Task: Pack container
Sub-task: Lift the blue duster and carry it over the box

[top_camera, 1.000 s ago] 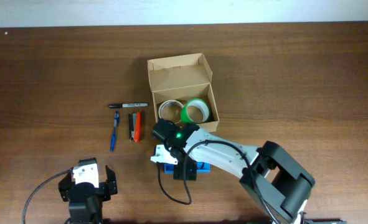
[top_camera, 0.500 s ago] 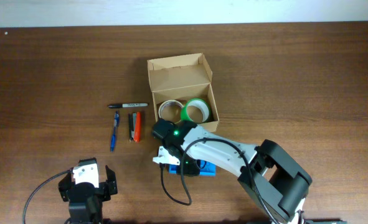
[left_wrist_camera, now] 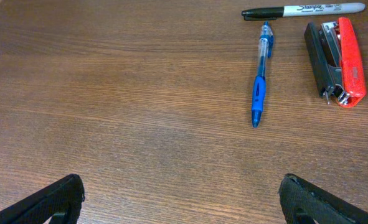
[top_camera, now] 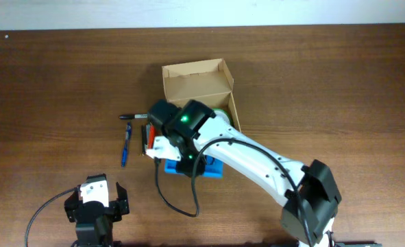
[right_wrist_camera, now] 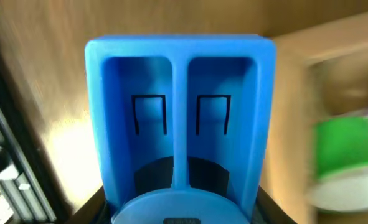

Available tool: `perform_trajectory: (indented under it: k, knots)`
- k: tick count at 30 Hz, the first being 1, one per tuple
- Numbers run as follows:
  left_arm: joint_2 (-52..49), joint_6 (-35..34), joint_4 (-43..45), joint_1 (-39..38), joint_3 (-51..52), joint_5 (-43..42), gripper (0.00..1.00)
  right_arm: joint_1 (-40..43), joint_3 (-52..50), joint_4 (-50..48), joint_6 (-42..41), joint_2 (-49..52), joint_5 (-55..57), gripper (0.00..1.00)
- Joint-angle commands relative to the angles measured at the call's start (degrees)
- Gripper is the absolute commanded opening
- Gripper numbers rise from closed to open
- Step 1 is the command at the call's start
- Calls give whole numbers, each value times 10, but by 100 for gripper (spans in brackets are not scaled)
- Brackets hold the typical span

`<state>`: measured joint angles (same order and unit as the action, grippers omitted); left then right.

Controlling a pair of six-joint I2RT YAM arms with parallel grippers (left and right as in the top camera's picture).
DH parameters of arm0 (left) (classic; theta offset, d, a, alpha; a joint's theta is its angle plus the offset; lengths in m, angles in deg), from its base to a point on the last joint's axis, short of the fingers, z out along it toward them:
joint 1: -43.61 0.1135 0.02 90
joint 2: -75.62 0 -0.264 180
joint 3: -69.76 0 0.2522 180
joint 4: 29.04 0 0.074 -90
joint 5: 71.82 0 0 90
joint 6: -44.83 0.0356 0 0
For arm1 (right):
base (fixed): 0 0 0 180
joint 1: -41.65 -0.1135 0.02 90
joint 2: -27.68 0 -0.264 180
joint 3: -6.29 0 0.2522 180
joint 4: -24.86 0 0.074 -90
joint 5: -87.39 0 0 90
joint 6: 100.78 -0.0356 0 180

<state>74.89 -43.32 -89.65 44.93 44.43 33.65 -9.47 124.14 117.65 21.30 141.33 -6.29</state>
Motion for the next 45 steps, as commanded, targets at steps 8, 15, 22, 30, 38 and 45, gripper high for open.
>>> perform_trajectory:
  k: [8,15,22,30,38,45]
  knots:
    - [4,-8,1,3,5,4,99,33,69,-125,-2,0,132,30]
    - [4,-8,1,3,5,4,100,90,68,-219,-44,0,102,38]
    - [4,-8,1,3,5,4,99,123,64,-223,-56,28,2,40]
    - [4,-8,1,3,5,4,100,120,64,-216,-91,69,2,41]
    - [4,-8,1,3,5,4,99,122,64,-216,-169,82,2,40]
    - [4,-8,1,3,5,4,99,121,64,-219,-206,86,2,40]
